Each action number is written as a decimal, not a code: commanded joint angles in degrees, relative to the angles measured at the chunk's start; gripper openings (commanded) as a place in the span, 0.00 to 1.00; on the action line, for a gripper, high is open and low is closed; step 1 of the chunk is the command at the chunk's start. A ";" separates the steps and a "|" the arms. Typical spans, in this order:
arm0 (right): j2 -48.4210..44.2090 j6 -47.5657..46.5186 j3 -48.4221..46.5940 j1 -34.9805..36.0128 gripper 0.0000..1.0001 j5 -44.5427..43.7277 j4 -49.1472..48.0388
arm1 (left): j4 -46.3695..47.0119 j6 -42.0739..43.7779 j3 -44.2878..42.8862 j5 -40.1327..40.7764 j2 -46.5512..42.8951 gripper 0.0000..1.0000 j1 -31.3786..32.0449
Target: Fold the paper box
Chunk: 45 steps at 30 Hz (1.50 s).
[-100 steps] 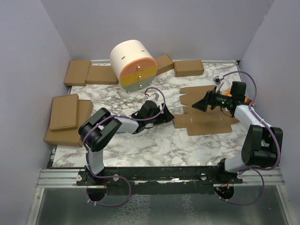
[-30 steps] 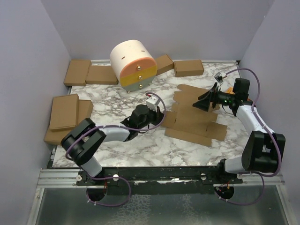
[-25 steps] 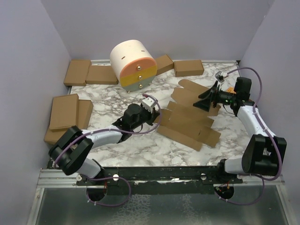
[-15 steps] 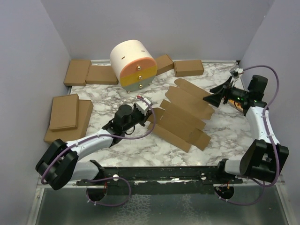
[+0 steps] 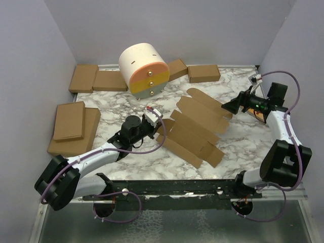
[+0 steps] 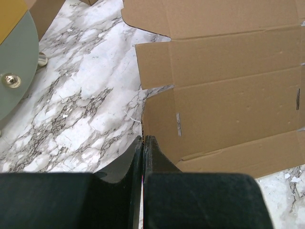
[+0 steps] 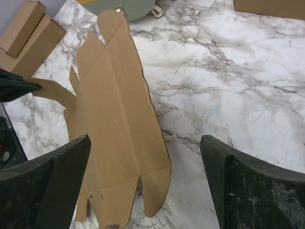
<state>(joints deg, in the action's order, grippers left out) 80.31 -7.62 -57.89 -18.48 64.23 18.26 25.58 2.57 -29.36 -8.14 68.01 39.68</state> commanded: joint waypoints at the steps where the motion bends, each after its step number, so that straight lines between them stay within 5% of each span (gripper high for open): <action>1: 0.51 -0.76 1.49 -0.20 0.99 3.27 1.08 | 2.45 0.49 1.01 -1.35 -2.08 0.00 -0.42; 10: 5.24 1.52 2.95 0.75 0.94 7.61 0.48 | 3.58 -0.33 1.05 -1.66 -1.98 0.00 -0.42; 23: 6.84 -0.17 2.02 4.54 0.69 9.95 2.92 | 3.69 -0.81 0.54 -1.67 -1.56 0.00 -0.47; 26: 6.71 -0.53 1.74 4.62 0.56 10.74 3.30 | 3.64 -0.81 0.54 -1.23 -1.56 0.00 -0.47; 34: 5.48 -1.34 0.86 4.59 0.03 12.42 4.18 | 4.07 -1.65 0.65 -0.10 -1.35 0.00 -0.48; 39: 2.43 1.81 1.94 4.51 0.01 15.82 0.79 | 3.75 -4.48 0.26 3.00 -0.46 0.00 -1.10; 41: 0.76 3.84 2.88 4.08 0.01 16.75 -1.72 | 3.19 -6.91 -0.08 3.52 -0.11 0.08 -2.26; 45: -2.58 9.00 5.03 2.01 0.01 18.92 -8.08 | 7.32 -15.30 1.46 -1.23 0.01 0.42 -6.40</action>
<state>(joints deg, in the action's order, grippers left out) 82.39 -4.47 -54.59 -14.41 77.93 18.61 27.83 -3.73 -28.69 -6.76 67.72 36.73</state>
